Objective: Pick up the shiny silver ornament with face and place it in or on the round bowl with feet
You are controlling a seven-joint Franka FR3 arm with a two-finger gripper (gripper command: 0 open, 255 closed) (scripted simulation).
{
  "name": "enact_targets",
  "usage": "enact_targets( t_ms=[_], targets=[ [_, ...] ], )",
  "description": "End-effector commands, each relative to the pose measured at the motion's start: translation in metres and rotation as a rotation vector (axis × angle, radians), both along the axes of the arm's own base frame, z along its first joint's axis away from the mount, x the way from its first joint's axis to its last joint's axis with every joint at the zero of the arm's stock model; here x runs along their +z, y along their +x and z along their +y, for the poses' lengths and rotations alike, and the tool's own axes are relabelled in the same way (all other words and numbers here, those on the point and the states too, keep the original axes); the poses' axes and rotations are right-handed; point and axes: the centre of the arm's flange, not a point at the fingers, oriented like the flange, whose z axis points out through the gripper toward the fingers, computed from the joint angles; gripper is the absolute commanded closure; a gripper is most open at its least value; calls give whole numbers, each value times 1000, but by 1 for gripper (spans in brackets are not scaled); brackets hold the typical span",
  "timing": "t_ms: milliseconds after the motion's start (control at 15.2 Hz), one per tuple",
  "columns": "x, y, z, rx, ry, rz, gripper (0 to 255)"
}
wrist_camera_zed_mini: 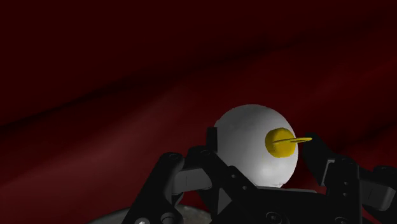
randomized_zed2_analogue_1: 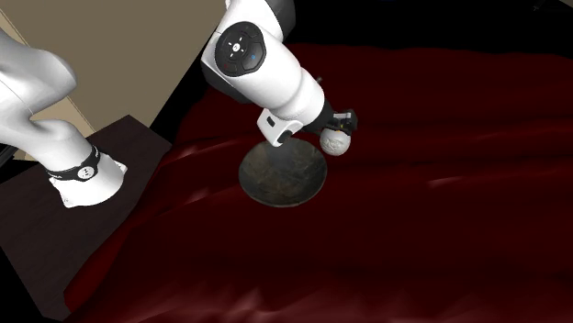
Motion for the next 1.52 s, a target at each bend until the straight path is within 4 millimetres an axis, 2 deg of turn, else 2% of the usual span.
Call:
enact_targets(
  t_ms=[0,396,1452],
  targets=[
    [-1,0,0,0,0,1,255],
    [-1,0,0,0,0,1,255],
    [84,0,0,0,0,1,255]
  ],
)
